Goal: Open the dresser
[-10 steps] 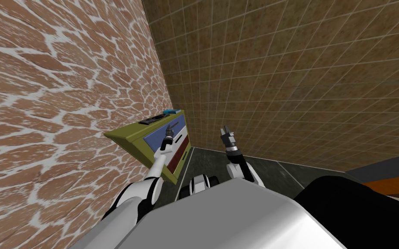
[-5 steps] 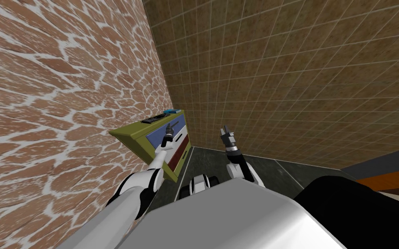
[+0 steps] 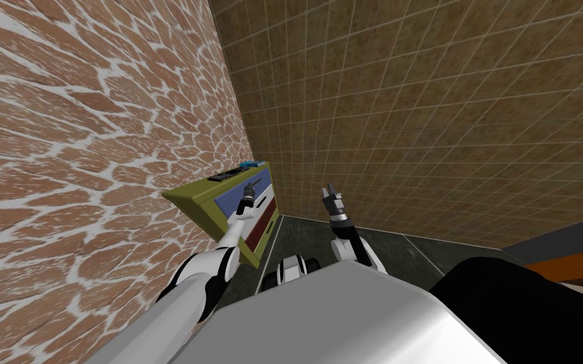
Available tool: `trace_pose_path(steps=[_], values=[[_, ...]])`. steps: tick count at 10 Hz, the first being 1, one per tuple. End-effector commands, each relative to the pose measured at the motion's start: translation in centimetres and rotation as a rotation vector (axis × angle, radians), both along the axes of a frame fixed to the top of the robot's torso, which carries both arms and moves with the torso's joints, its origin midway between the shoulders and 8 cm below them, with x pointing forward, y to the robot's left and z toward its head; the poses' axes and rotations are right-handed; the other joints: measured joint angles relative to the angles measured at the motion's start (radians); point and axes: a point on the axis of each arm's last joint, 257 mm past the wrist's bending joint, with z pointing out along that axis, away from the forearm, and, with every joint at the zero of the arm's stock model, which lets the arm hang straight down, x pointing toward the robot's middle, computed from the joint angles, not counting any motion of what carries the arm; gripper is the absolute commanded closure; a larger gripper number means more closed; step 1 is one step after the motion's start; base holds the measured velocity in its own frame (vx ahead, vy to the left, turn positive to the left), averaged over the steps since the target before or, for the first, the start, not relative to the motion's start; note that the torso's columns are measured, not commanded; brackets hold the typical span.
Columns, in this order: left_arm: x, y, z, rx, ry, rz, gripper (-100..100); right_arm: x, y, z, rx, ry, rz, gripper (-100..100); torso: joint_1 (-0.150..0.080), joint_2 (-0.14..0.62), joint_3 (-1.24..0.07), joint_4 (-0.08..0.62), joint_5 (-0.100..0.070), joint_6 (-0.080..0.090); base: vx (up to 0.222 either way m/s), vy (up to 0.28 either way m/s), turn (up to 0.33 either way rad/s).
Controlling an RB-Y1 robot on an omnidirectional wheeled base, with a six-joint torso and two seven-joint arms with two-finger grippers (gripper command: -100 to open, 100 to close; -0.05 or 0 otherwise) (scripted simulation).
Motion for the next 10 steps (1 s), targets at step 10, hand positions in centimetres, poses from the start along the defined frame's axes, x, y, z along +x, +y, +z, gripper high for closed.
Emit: trace_pose_path(steps=[10], values=[[-5.8,0.1,-3.6,0.022,-0.003,-0.022,100,0.0,0.0,0.0,0.0,0.0,0.0,0,0.004,-0.011,-0.008,-0.011,0.004,0.002,0.057,-0.002,0.007]])
